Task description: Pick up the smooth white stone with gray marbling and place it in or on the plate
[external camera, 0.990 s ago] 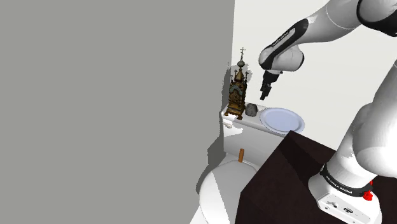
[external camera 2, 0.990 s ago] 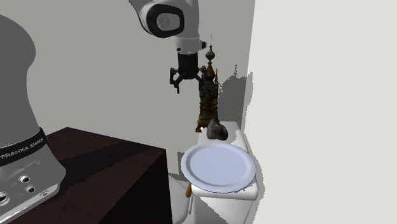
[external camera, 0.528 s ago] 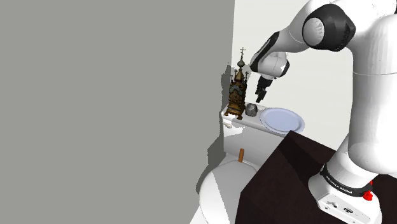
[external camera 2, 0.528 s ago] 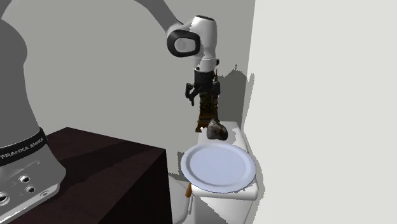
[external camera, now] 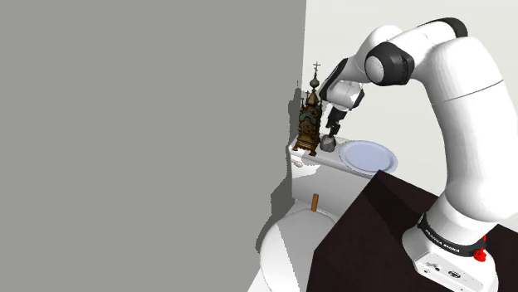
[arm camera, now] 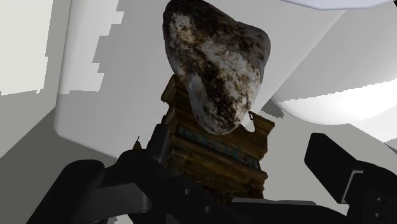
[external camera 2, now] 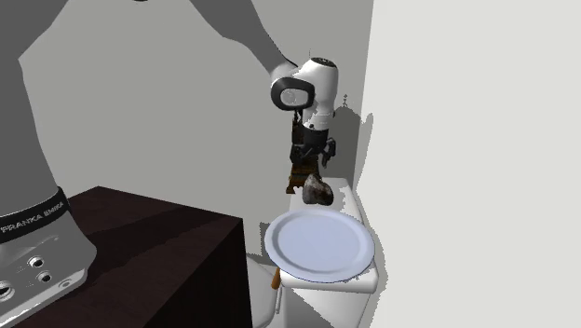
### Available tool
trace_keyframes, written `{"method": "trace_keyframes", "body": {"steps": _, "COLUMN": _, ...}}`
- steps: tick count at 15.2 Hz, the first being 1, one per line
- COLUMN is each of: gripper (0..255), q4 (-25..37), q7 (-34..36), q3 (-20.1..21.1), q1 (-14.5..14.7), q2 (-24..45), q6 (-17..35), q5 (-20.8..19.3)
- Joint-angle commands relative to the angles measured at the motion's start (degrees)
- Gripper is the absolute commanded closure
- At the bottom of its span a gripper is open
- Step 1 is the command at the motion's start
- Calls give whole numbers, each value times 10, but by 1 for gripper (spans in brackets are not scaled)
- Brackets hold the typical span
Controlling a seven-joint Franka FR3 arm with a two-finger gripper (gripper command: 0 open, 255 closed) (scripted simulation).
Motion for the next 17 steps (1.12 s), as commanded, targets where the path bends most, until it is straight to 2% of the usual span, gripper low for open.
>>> {"method": "trace_keyframes", "body": {"steps": 1, "gripper": 0, "q4": 14, "q7": -6, "q3": 8, "q1": -6, "q2": 17, "q6": 3, "q5": 7}}
{"method": "trace_keyframes", "body": {"steps": 6, "gripper": 0, "q4": 36, "q7": -15, "q3": 26, "q1": -15, "q2": 55, "q6": 20, "q5": 26}}
{"method": "trace_keyframes", "body": {"steps": 14, "gripper": 0, "q4": 36, "q7": -15, "q3": 26, "q1": -15, "q2": 55, "q6": 20, "q5": 26}}
{"method": "trace_keyframes", "body": {"steps": 15, "gripper": 255, "q4": 36, "q7": -15, "q3": 26, "q1": -15, "q2": 55, "q6": 20, "q5": 26}}
{"method": "trace_keyframes", "body": {"steps": 17, "gripper": 255, "q4": 36, "q7": -15, "q3": 26, "q1": -15, "q2": 55, "q6": 20, "q5": 26}}
